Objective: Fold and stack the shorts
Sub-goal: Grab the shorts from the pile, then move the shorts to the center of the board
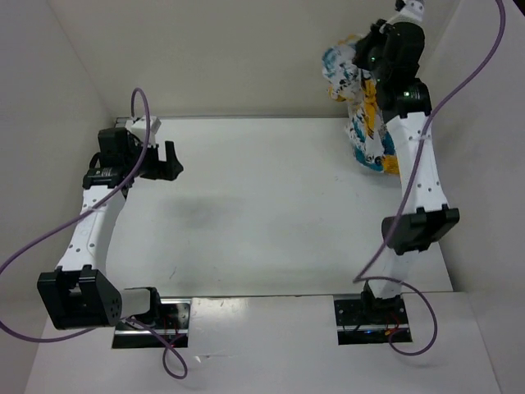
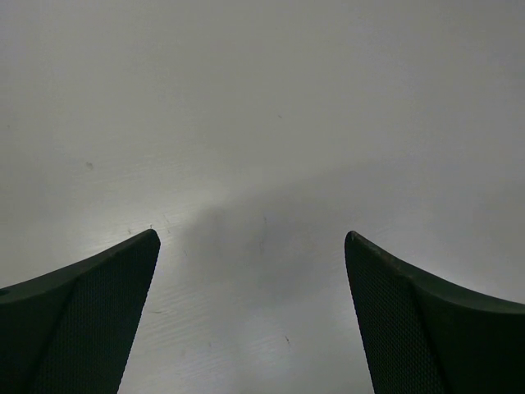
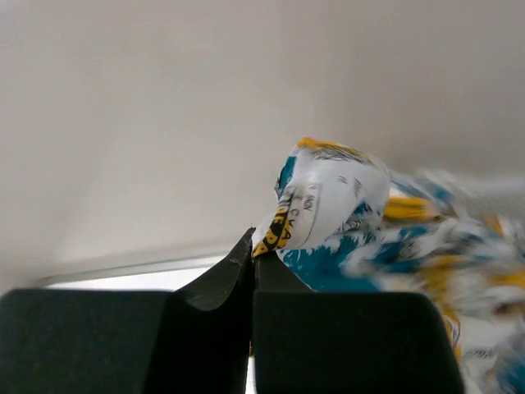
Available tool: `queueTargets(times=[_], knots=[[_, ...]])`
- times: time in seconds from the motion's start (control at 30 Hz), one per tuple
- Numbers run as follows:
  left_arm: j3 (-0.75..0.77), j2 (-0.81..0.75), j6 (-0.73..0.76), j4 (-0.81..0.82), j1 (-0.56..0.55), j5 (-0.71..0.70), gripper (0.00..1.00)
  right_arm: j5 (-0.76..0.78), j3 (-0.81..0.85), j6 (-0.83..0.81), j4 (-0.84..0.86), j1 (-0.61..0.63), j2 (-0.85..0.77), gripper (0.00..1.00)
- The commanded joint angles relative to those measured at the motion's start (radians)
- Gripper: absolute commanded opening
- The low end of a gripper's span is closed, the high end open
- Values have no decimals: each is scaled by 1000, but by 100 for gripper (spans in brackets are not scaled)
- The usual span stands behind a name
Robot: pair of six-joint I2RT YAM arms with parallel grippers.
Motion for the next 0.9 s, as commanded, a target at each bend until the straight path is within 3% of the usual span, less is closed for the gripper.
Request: queueTargets(times=[0.0,0.17,0.27,0.3,0.33,0.37,0.5,0.6,0.77,0.87], knots=[[89,18,4,-3,0,15,100,23,63,-83,102,199,-176,0],[116,-2,4,31,0,-8,100,102,-13,-169,142,511,-188,5],[116,-13,4,60,41,-20,100,111,-73,-205,142,679,-128,51],[116,-13,4,74,50,-33,100,102,-90,-218,131,714,-116,69],[116,-22,4,88,61,-84,100,78,-127,-232,119,772,-107,95],[101,-33,4,88,76,-112,100,64,-144,-255,119,797,-107,100],[61,-56,4,73,96,-244,100,14,-270,-264,149,828,-171,100],[21,-65,4,31,119,-268,100,69,-468,-264,248,817,-284,100],[-39,-41,4,-53,119,-144,100,94,-584,-206,262,661,-329,100],[-94,2,4,-75,119,-142,100,125,-652,-143,222,549,-291,100]])
